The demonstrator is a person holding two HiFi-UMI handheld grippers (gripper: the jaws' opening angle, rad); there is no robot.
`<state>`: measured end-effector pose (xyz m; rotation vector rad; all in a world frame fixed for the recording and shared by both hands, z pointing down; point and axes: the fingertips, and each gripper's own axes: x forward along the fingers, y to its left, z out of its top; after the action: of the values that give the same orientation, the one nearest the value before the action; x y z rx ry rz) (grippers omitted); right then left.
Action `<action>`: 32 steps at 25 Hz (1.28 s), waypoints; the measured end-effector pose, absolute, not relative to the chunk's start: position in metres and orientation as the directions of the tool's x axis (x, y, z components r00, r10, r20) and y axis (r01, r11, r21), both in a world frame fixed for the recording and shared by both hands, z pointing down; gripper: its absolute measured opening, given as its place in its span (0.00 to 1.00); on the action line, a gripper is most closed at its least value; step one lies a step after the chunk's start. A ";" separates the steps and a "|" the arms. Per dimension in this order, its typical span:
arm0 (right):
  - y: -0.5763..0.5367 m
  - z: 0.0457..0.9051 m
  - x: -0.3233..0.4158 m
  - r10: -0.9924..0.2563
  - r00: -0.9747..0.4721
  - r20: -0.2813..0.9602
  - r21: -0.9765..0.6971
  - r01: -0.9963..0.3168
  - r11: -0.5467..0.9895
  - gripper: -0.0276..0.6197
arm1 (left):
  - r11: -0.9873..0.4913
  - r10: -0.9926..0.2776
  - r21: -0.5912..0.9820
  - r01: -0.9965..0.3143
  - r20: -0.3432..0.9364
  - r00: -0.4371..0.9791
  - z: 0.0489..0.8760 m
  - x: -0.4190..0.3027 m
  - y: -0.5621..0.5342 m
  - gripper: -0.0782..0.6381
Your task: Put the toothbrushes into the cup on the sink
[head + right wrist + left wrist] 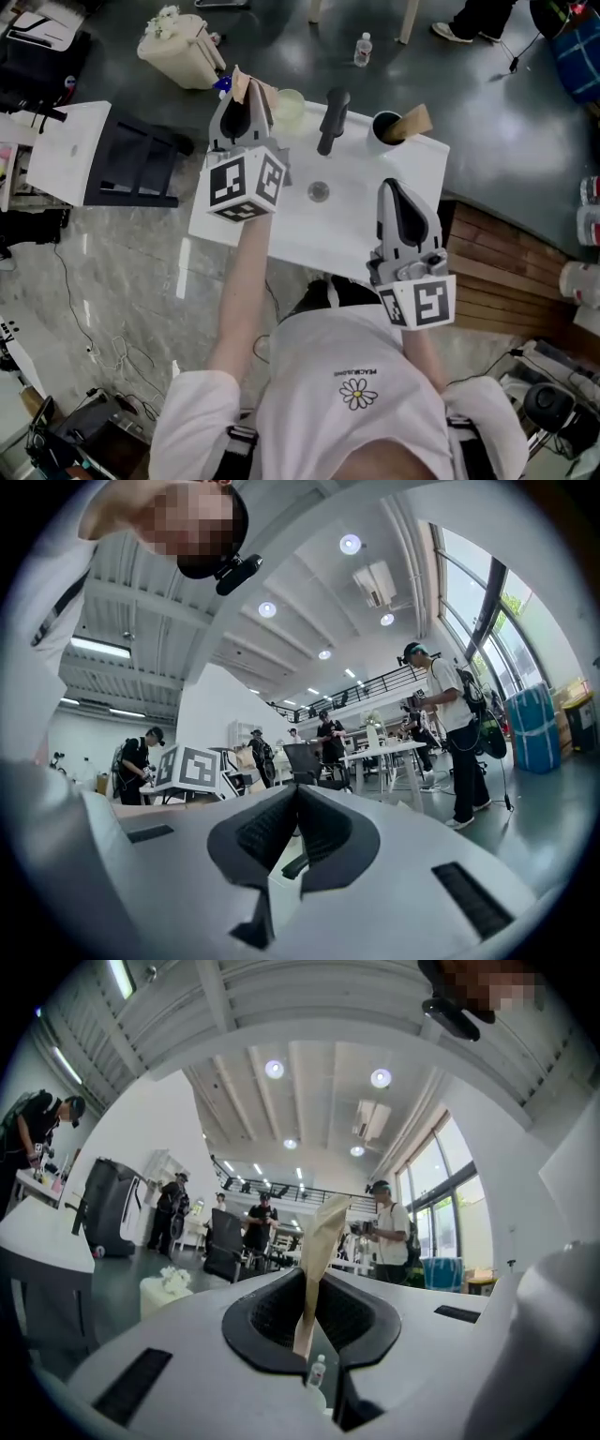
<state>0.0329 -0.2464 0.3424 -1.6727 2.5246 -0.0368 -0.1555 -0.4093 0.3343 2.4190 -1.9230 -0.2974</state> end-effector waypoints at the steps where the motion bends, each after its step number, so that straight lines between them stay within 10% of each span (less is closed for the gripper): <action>1: -0.247 0.346 0.035 -0.922 -0.380 -0.071 -0.085 -0.919 0.385 0.06 | -0.231 -0.971 0.165 -0.959 -0.104 0.216 0.345 -0.155 -0.416 0.16; 32: -0.240 0.362 0.043 -0.937 -0.345 -0.049 -0.117 -0.930 0.348 0.06 | -0.272 -0.962 0.107 -0.956 0.011 0.274 0.400 -0.134 -0.443 0.32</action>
<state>0.0431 -0.2402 0.3620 -1.7321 2.4896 -0.1041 -0.1341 -0.4430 0.3999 2.4327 -1.8367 -0.0860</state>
